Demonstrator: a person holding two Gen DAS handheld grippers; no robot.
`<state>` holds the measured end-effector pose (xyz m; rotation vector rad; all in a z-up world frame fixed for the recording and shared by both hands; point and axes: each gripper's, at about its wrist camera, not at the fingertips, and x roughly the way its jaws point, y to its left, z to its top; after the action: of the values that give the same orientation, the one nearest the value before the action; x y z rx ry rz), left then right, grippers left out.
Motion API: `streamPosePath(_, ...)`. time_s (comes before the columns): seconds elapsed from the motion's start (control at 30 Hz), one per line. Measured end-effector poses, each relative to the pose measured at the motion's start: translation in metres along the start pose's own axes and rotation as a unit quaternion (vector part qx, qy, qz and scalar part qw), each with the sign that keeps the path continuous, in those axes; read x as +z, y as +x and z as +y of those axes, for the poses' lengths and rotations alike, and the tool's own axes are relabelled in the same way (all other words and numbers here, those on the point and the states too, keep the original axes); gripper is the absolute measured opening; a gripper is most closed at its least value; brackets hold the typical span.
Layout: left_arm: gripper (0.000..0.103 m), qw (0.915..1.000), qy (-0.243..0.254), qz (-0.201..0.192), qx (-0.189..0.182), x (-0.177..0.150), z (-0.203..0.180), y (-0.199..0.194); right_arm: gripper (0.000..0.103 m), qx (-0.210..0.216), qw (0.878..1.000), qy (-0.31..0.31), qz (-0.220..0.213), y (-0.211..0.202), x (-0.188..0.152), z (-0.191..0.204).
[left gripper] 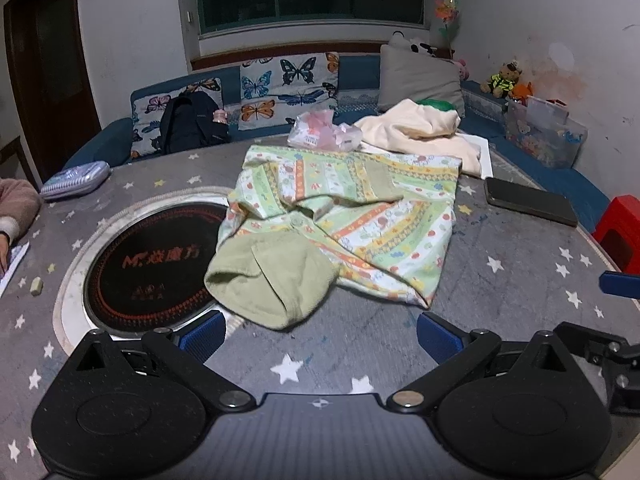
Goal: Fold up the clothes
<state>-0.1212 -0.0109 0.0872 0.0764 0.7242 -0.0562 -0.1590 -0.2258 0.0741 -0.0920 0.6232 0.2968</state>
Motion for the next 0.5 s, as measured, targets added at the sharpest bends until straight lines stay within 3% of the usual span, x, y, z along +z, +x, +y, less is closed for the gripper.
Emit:
streamPosePath(0.07, 0.103, 1.0, -0.001, 0.002, 0.0, 0.005, 0.001, 0.003, 0.077, 0.003, 1.0, -0.001, 0.006, 0.007, 0.007, -0.003)
streamPosePath(0.23, 0.103, 0.9999, 0.005, 0.015, 0.004, 0.016, 0.003, 0.02, 0.057, 0.019, 1.0, 0.007, 0.023, 0.029, 0.021, -0.01)
streamPosePath(0.5, 0.103, 0.9993, 0.009, 0.035, 0.005, 0.032, 0.005, 0.054, 0.038, 0.05, 0.998, 0.003, 0.044, 0.07, 0.038, -0.005)
